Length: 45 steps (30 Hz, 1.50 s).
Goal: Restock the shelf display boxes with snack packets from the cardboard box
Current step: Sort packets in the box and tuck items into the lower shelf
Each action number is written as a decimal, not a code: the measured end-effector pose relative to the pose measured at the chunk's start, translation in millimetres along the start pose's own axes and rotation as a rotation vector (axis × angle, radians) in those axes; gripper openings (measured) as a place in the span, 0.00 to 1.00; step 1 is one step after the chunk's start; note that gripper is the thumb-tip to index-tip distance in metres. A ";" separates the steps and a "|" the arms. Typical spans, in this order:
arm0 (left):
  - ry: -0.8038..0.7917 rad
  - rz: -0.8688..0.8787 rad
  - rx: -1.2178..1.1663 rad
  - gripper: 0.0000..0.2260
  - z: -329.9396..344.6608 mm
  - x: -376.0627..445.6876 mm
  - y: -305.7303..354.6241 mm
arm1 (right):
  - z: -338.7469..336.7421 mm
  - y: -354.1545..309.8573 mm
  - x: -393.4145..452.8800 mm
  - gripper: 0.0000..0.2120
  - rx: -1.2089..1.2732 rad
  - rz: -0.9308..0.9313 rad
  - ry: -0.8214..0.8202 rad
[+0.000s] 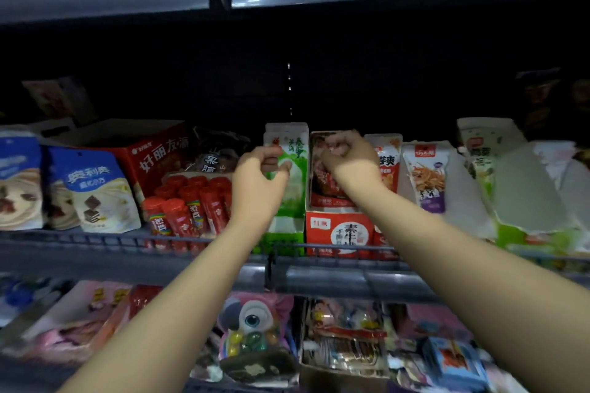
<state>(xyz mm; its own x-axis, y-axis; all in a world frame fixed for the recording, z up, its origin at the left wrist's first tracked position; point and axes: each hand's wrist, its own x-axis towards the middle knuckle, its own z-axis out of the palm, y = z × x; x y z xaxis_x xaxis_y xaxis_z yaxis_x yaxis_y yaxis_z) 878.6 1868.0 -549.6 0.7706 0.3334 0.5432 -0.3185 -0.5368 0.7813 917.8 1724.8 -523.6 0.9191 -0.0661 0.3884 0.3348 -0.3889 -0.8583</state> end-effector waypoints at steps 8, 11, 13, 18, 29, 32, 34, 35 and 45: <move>-0.096 -0.016 -0.091 0.05 21.4 -119.3 55.4 | -78.9 27.8 -113.4 0.04 0.114 0.001 0.011; -0.150 -0.063 -0.128 0.05 39.3 -164.1 63.2 | -109.9 55.2 -148.9 0.05 0.129 0.072 -0.010; -0.191 -0.111 -0.125 0.05 52.1 -196.0 64.9 | -128.6 80.8 -172.2 0.04 0.125 0.126 -0.015; -0.316 -0.268 -0.124 0.05 86.4 -270.9 45.8 | -161.1 154.8 -236.7 0.04 0.094 0.322 -0.101; -0.544 -0.695 -0.002 0.06 155.9 -386.6 -61.3 | -142.6 307.0 -346.9 0.02 0.063 0.762 -0.234; -0.557 -0.792 0.042 0.04 167.7 -413.0 -90.9 | -131.7 338.1 -366.3 0.04 0.030 0.854 -0.251; -0.591 -0.826 0.068 0.03 174.0 -428.4 -105.0 | -125.4 357.2 -377.4 0.07 0.002 0.928 -0.269; -0.619 -0.825 0.079 0.04 176.2 -434.6 -110.9 | -121.9 367.4 -383.4 0.09 -0.006 0.953 -0.274; -0.891 -0.965 0.227 0.13 199.1 -476.8 -158.3 | -110.2 421.1 -428.7 0.20 -0.212 1.238 -0.321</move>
<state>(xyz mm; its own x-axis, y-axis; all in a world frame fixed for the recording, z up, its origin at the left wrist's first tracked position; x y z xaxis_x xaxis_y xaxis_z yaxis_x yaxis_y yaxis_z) 671.6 1639.7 -993.4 0.7573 0.0799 -0.6481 0.5865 -0.5197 0.6212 641.8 1488.1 -1014.7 0.6103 -0.2740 -0.7433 -0.7807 -0.3669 -0.5058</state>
